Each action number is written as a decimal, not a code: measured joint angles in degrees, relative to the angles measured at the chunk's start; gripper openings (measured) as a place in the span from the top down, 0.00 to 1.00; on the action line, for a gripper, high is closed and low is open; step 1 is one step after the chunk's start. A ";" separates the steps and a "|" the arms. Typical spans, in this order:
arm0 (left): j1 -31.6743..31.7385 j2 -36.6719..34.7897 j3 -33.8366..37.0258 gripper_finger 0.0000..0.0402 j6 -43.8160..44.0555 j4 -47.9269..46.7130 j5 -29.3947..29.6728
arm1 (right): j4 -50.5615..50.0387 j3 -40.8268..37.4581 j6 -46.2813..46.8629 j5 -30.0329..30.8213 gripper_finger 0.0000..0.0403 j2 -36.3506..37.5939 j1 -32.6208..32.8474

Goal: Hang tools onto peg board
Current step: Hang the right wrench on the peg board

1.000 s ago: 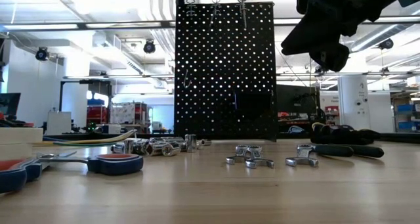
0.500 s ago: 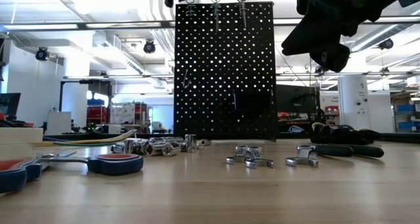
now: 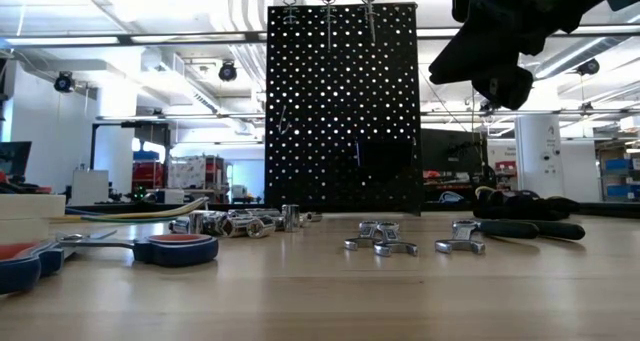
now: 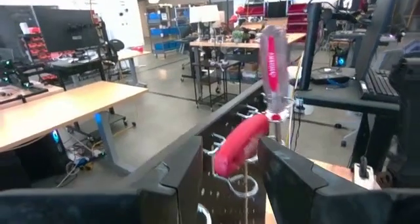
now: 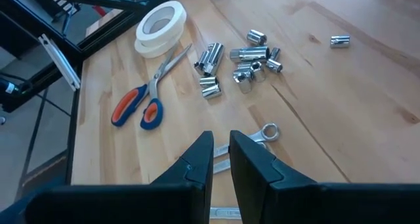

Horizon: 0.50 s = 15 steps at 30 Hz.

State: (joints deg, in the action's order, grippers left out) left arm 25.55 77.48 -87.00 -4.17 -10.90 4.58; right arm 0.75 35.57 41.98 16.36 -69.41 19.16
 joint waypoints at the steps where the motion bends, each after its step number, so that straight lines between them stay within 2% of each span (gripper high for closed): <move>1: -0.40 -1.04 0.00 0.66 -0.94 -2.26 -1.34 | -0.03 0.00 -0.38 0.00 0.90 0.00 0.01; 4: -2.60 -5.01 2.13 0.66 -1.85 -8.10 -2.97 | -0.43 0.00 -1.24 -0.13 0.90 0.00 0.22; 6: -4.72 -8.62 6.36 0.66 -1.29 -8.72 -3.03 | -0.44 0.00 -1.95 -0.23 0.90 0.00 0.35; 12: -15.15 -21.76 24.79 0.66 4.58 -4.01 -1.22 | -0.42 0.00 -5.92 -0.26 0.90 0.00 0.33; 15: -22.78 -26.02 35.13 0.66 7.69 -0.02 4.33 | -0.16 0.00 -9.07 0.10 0.90 0.00 0.33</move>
State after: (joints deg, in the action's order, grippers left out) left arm 2.77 51.46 -51.88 3.51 -10.93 8.92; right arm 0.60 35.57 32.90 16.46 -69.41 19.49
